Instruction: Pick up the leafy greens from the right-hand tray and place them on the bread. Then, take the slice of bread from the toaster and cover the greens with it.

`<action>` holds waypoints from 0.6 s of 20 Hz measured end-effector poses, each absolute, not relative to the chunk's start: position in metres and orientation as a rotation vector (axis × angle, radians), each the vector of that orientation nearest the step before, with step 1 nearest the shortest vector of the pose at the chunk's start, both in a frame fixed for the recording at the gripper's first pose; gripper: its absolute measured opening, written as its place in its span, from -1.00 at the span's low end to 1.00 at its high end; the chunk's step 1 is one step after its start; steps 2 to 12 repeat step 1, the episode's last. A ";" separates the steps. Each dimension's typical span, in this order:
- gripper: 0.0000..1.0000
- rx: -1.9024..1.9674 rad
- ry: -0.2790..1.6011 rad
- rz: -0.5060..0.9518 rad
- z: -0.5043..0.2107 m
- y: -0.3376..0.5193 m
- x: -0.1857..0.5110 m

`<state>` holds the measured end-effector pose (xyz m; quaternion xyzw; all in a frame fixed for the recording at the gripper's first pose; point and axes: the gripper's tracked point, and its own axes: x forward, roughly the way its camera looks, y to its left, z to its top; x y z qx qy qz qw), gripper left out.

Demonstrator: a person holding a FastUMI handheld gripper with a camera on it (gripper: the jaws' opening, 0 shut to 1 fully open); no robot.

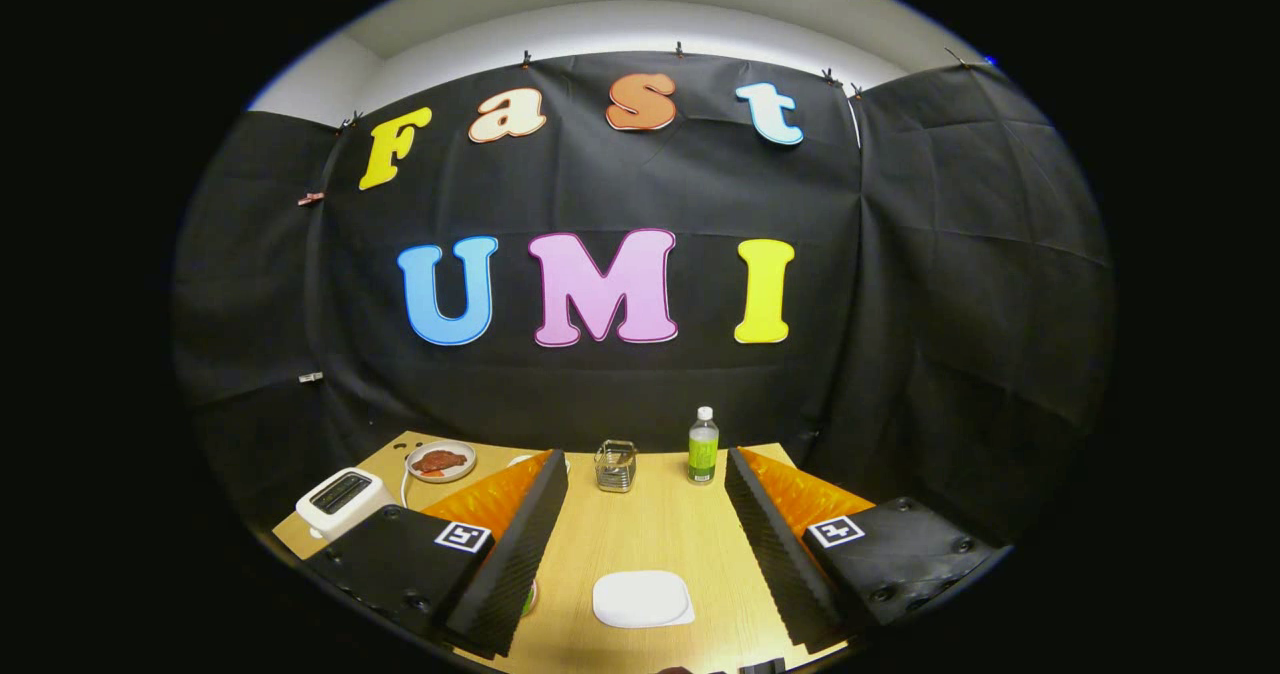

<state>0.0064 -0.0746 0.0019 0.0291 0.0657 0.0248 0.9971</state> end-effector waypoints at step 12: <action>0.98 0.061 0.142 0.055 0.000 -0.074 0.007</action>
